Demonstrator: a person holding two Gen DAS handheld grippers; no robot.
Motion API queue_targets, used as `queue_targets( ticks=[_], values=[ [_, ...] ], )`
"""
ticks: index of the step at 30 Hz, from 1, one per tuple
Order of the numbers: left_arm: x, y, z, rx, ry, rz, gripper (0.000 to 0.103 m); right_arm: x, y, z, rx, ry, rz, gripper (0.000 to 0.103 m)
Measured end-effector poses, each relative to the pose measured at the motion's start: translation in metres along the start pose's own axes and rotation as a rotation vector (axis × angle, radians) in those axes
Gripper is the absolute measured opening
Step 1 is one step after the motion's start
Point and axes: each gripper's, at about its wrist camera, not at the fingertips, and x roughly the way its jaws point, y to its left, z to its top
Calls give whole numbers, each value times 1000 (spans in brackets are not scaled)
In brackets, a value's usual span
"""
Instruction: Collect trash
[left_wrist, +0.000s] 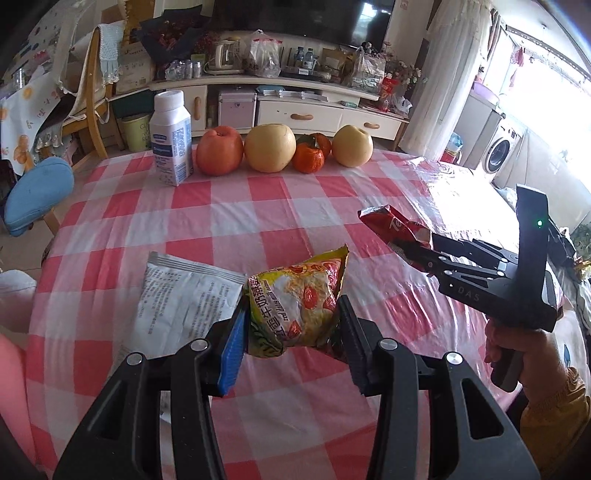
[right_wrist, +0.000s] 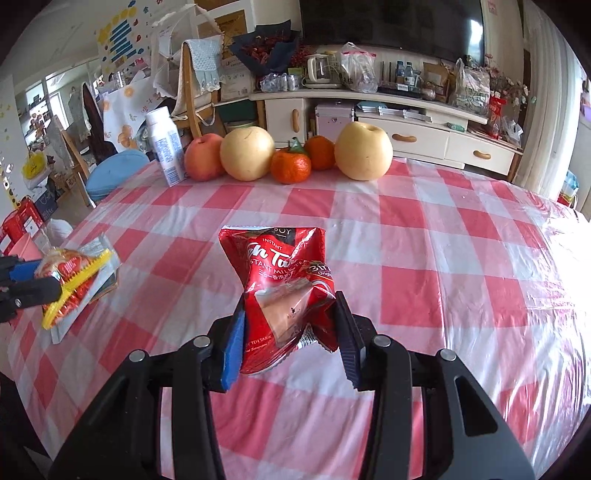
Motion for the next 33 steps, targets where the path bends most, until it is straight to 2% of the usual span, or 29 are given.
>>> queue_targets(
  ticks=[17, 18, 20, 22, 27, 28, 30, 32, 33],
  values=[
    [-59, 69, -32, -103, -70, 47, 48, -24, 63, -29, -75, 29, -5, 45],
    [-63, 76, -34, -115, -75, 49, 47, -26, 67, -30, -78, 31, -5, 45],
    [-68, 85, -36, -133, -83, 48, 33, -28, 74, -30, -82, 31, -4, 45],
    [-74, 95, -39, -155, -94, 46, 33, -29, 81, -31, -90, 32, -5, 45],
    [-67, 104, -52, -126, -26, 7, 34, -26, 96, -37, -116, 55, -12, 45],
    [-66, 104, -55, -116, -9, -5, 36, -26, 98, -39, -123, 58, -12, 45],
    [-66, 100, -63, -89, 24, -13, 59, -26, 103, -41, -134, 60, -12, 45],
    [-67, 91, -73, -39, 49, -11, 70, -27, 105, -42, -138, 61, -12, 45],
    [-67, 87, -77, -15, 64, -18, 71, -28, 106, -42, -140, 60, -12, 45]
  ],
)
